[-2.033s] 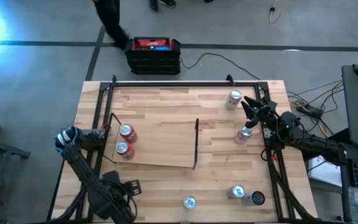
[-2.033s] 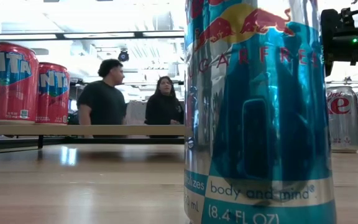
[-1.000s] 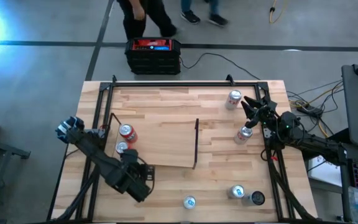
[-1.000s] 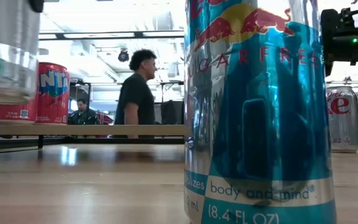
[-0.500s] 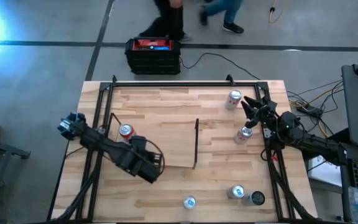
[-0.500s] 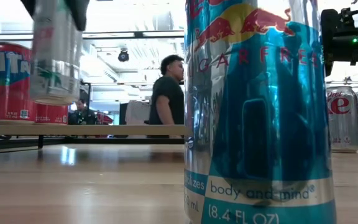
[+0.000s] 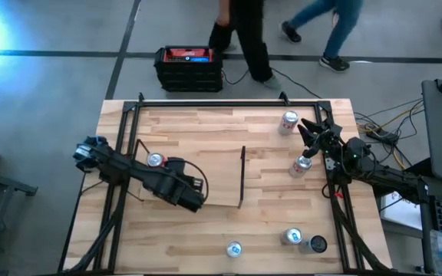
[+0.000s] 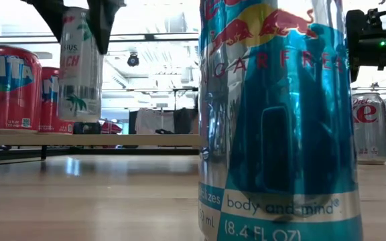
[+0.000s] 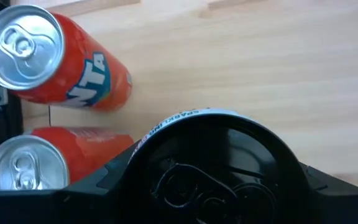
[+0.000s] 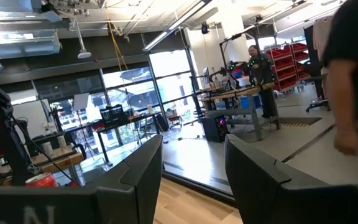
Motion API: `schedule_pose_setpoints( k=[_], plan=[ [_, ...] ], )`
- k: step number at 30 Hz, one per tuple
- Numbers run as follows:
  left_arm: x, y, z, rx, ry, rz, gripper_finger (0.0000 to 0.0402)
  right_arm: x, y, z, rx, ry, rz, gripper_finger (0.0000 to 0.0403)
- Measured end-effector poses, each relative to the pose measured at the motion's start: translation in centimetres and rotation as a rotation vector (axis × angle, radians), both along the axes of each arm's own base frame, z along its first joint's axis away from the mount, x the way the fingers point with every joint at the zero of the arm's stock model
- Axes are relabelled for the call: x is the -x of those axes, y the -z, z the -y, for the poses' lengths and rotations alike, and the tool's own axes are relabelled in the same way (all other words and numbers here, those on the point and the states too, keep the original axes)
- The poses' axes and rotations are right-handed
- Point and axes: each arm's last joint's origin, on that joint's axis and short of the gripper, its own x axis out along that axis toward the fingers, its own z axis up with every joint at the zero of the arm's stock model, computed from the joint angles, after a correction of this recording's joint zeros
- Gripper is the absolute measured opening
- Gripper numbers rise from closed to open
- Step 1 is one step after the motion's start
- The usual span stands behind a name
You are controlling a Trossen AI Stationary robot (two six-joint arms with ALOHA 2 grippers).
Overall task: Place canned beverage on shelf
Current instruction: Put the left white pink soda can on the shelf
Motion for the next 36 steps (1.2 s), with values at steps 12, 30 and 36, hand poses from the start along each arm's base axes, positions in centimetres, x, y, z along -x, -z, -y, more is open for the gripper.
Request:
schedule_pose_setpoints(
  k=[12, 30, 36],
  plan=[
    [0.1, 0.2, -1.3, -0.045, -0.074, 0.026, 0.0232, 0.0, 0.0, 0.0, 0.000, 0.000, 0.000, 0.0157],
    [0.2, 2.0, -2.9, -0.125, -0.171, 0.004, 0.0232, 0.0, 0.0, 0.0, 0.000, 0.000, 0.000, 0.0157],
    [0.3, 1.5, -3.2, -0.135, -0.198, 0.043, 0.0232, 0.0, 0.0, 0.0, 0.000, 0.000, 0.000, 0.0157]
  ],
)
